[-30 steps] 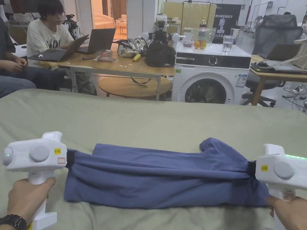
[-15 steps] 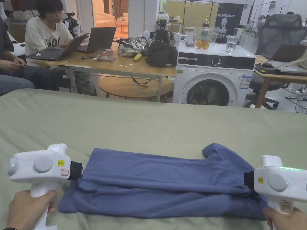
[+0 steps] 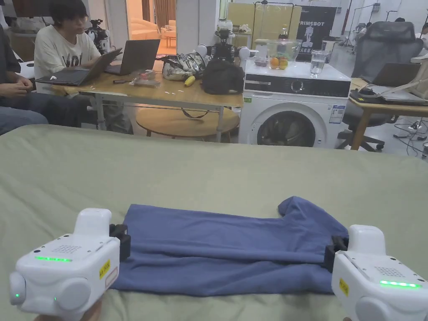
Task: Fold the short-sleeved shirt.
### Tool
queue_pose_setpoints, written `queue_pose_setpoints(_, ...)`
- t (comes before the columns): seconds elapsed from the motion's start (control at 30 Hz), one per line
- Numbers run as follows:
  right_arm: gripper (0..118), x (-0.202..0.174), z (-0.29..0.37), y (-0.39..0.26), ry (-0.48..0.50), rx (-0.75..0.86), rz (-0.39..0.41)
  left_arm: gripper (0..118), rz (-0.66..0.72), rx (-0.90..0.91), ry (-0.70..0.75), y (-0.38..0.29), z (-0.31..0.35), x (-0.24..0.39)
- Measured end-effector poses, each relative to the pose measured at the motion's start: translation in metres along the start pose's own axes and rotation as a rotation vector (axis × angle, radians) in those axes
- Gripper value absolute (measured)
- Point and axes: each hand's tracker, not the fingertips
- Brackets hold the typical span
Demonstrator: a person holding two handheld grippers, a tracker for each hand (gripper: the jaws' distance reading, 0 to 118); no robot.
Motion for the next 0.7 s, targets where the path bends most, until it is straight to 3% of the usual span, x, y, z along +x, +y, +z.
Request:
queue_pose_setpoints(0.17, 0, -0.004, 0.011, -0.005, 0.007, -0.008, -0.001, 0, -0.001, -0.116, 0.022, -0.009, 0.004, -0.008)
queue_pose_setpoints(0.47, 0, 0.001, 0.006, -0.014, 0.009, -0.058, 0.005, 0, 0.135, -0.396, 0.035, 0.004, -0.034, -0.066)
queue_pose_setpoints(0.5, 0, 0.000, 0.002, -0.016, 0.008, -0.069, 0.008, 3, 0.155, -0.434, 0.035, 0.004, -0.044, -0.073)
queue_pose_setpoints(0.63, 0, 0.003, 0.000, -0.021, 0.002, -0.093, 0.012, 44, 0.214, -0.574, 0.024, -0.001, -0.077, -0.086)
queue_pose_setpoints(0.7, 0, 0.007, -0.001, -0.023, -0.003, -0.105, 0.009, 50, 0.202, -0.641, 0.059, -0.010, -0.094, -0.085)
